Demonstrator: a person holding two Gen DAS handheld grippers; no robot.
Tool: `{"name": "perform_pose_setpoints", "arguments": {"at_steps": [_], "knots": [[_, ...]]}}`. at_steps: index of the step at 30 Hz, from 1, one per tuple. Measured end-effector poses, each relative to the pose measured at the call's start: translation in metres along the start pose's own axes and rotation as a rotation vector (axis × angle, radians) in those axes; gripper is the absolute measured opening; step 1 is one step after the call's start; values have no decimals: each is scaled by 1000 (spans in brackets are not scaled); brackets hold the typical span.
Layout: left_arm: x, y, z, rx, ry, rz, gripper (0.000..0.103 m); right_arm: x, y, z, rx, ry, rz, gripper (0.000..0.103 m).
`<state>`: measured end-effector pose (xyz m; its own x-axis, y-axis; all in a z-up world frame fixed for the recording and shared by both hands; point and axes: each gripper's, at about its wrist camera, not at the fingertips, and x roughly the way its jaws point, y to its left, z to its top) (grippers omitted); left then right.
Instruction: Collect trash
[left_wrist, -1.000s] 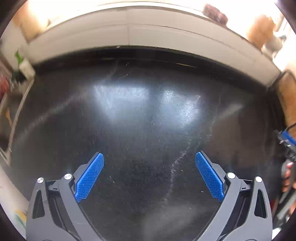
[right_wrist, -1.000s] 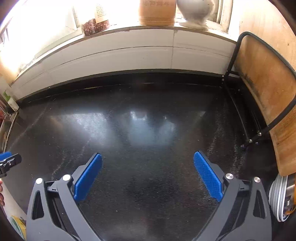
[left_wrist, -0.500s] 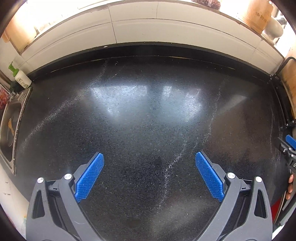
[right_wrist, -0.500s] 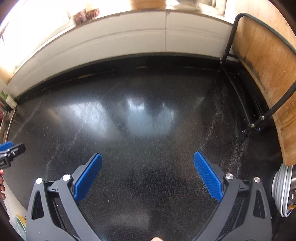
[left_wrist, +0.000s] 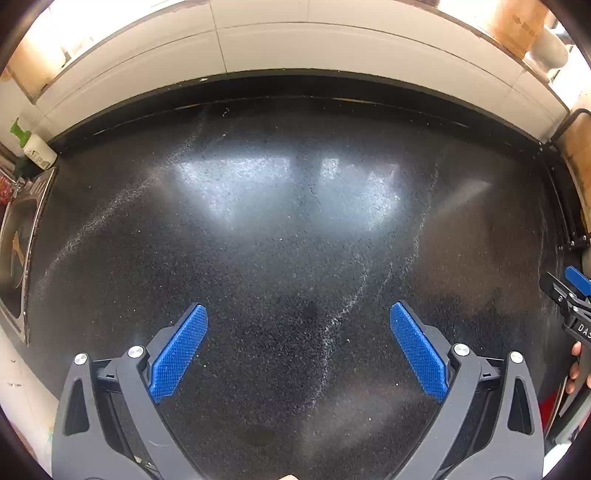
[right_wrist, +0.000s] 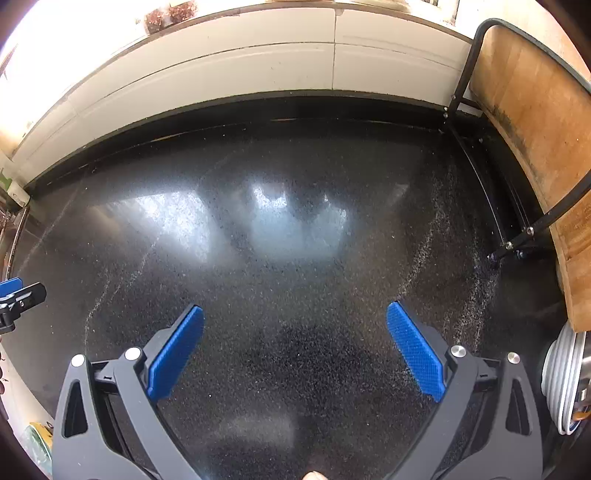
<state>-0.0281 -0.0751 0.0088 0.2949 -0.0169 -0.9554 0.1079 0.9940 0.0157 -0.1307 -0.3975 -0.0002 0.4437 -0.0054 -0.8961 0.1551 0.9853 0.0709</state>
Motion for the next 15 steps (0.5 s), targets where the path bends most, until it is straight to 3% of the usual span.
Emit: {"name": "perform_pose_setpoints", "arguments": {"at_steps": [15], "knots": [[1,-6,-8,2,15,-6,96,-2,-5,-3,11,9,3,96]]}}
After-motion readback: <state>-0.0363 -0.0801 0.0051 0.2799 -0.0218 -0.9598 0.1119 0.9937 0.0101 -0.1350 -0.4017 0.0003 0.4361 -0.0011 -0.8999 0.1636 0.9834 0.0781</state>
